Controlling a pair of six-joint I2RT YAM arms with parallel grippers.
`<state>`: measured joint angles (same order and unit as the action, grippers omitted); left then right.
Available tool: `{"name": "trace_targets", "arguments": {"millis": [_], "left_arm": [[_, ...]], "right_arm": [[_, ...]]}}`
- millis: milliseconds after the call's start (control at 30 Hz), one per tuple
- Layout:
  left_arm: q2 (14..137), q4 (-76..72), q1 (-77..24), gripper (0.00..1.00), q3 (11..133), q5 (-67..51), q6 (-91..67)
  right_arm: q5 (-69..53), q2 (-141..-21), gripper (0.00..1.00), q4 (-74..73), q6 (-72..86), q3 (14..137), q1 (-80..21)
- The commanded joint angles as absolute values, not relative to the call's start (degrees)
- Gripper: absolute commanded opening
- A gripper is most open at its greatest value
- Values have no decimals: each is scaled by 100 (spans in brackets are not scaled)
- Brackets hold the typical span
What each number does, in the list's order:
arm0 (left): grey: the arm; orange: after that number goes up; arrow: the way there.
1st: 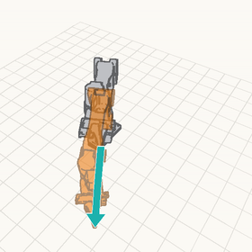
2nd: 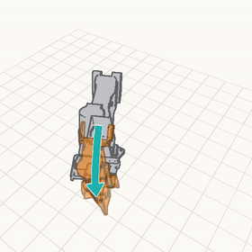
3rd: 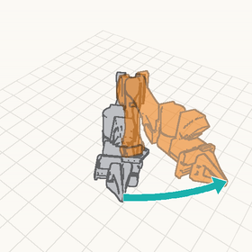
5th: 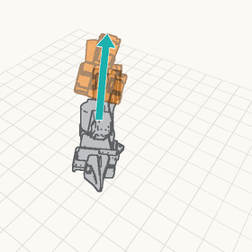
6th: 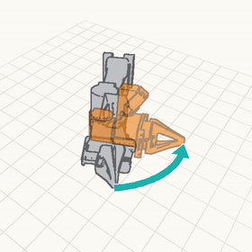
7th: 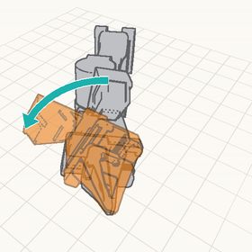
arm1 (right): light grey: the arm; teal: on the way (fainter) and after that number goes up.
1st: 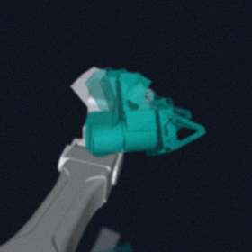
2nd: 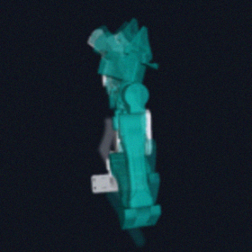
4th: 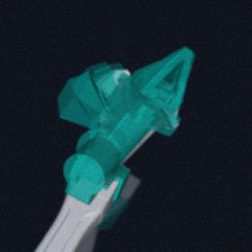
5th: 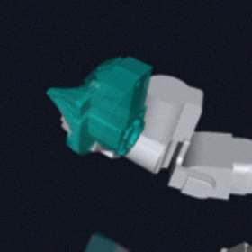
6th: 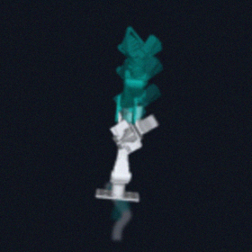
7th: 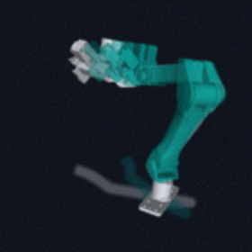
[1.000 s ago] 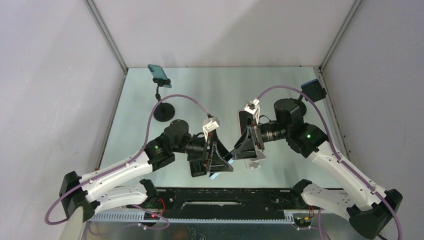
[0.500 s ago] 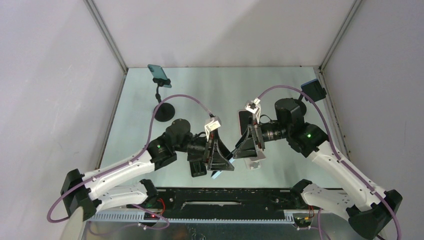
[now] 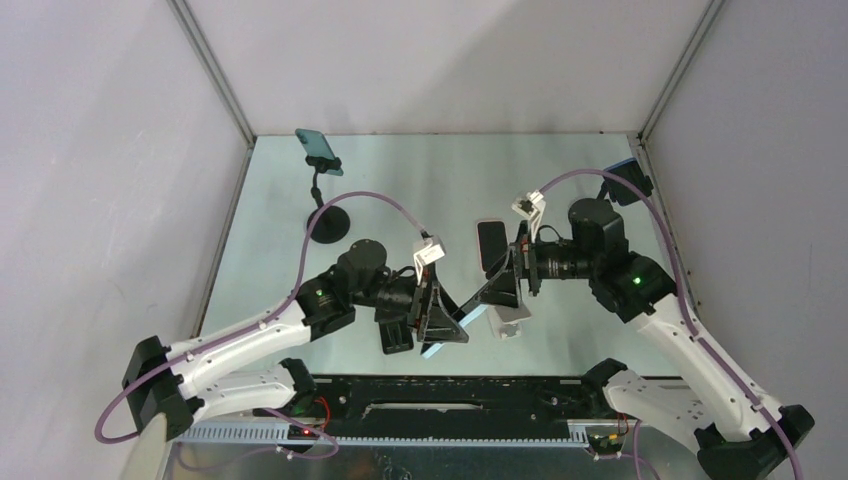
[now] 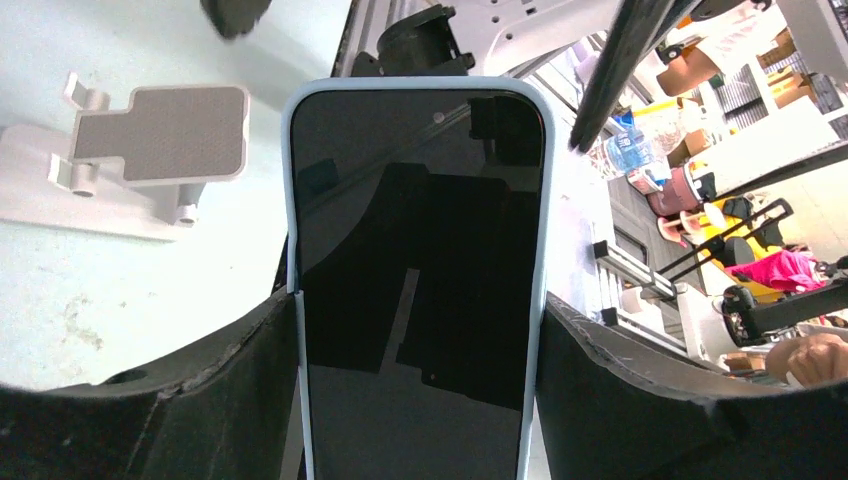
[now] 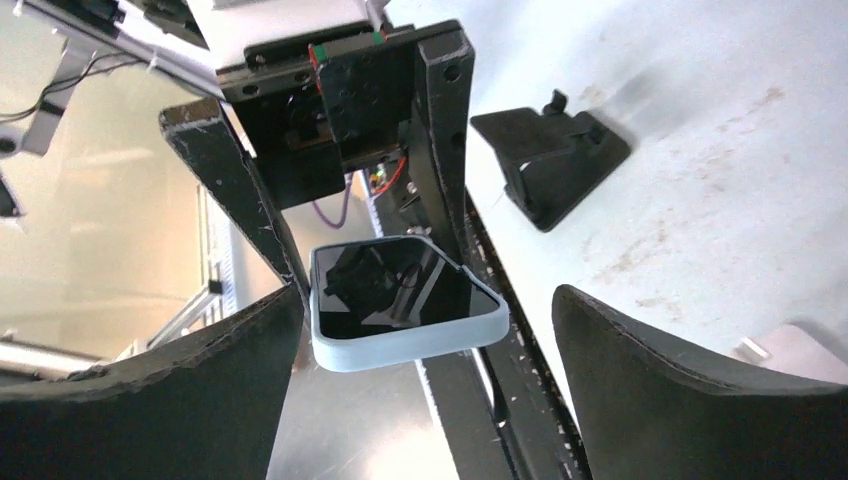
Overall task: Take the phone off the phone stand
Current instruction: Place the phone at the center of the board.
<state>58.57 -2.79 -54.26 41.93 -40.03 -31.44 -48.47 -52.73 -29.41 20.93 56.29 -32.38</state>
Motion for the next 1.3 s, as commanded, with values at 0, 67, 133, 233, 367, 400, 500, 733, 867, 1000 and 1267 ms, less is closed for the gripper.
{"name": "trace_targets", "arguments": {"millis": [0,67,133,233,367,400,500,733,867,1000,1267], "left_arm": [[5799,-308,-5467,0,4408,-3939,-3034],[5813,-281,-5467,0,4416,-3885,-3017],[5822,-216,-5462,0,4436,-3715,-2996],[5936,323,-5458,0,4654,-3018,-2832],[6256,823,-5459,0,5085,-1935,-2661],[6348,788,-5459,0,5165,-1664,-2630],[6493,669,-5451,0,5262,-686,-2714],[7680,896,-5417,0,5880,934,-2953],[8460,1158,-5370,0,6333,1834,-3231],[9230,1596,-5278,0,6987,2870,-3562],[10558,1933,-5038,0,8114,3362,-3918]], "right_arm": [[-4303,-5028,98,-2848,2027,5684,-3119],[-4197,-4970,99,-2841,2024,5694,-3057],[-3934,-4889,99,-2898,2043,5690,-3029],[-3276,-4755,99,-3112,2057,5686,-3001],[-2579,-4614,99,-3461,2097,5689,-2993],[-2507,-4579,99,-3515,2100,5691,-2996],[-2165,-4464,99,-3756,2124,5692,-2993],[-1750,-4192,99,-4296,2242,5687,-2988],[-1574,-4005,99,-4586,2326,5677,-2987],[-1425,-3749,99,-4796,2310,5598,-2991],[-1264,-3564,97,-5342,2318,5759,-2986]]}}
